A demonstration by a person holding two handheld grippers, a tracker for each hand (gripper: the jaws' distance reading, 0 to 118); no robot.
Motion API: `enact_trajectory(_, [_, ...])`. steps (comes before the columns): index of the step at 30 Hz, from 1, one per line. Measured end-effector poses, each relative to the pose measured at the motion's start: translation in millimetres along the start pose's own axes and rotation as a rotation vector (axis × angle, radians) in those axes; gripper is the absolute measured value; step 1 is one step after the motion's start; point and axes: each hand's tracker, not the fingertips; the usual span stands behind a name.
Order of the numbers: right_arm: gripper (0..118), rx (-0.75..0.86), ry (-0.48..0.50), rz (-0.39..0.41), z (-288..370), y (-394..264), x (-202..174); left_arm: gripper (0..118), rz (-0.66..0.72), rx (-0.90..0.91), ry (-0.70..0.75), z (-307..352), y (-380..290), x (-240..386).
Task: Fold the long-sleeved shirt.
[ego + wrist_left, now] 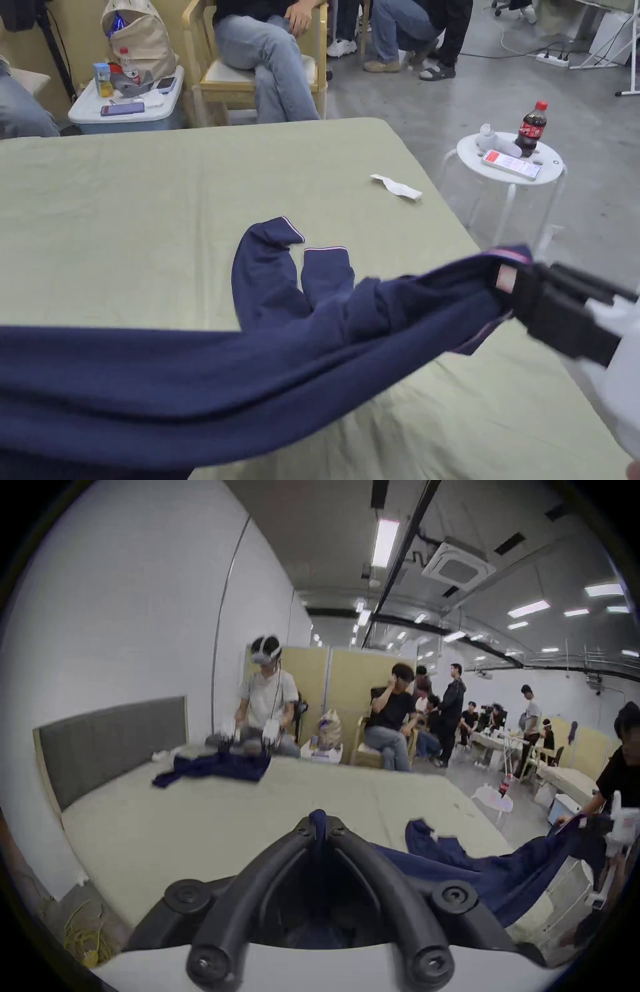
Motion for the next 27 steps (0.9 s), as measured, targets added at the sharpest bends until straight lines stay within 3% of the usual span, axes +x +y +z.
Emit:
enact_trajectory(6, [11,0.165,-0.036,0.12,-25.0,124.4,-25.1,1,0.005,0.135,-0.069,-35.2,97.2,14.4])
enact_trajectory(9, [11,0.178,-0.032,0.114,-70.2,186.5,-23.5,1,0.033,0.161,-0.095,-79.9,145.9,25.7])
enact_trajectory(11, [11,0.156,-0.086,0.127,-106.4,226.6,-22.0,1,0.051,0.148,-0.108,-114.5,178.4,38.5])
enact_trajectory(14, [11,0.147,-0.161,0.188,-154.8,282.9,-30.4,1,0.003,0.16,-0.049,-167.7,221.8,56.2])
enact_trajectory(18, [11,0.192,-0.193,0.192,-196.8,349.9,-54.4,1,-0.021,0.145,0.001,-230.6,273.4,71.8])
enact_trajectory(21, [11,0.226,-0.268,0.291,-230.8,391.8,-75.5,1,-0.012,0.172,0.062,-264.5,305.9,82.1])
enact_trajectory(27, [11,0.281,-0.286,0.273,-263.1,446.8,-97.0,1,0.026,0.245,0.105,-305.7,348.0,83.8])
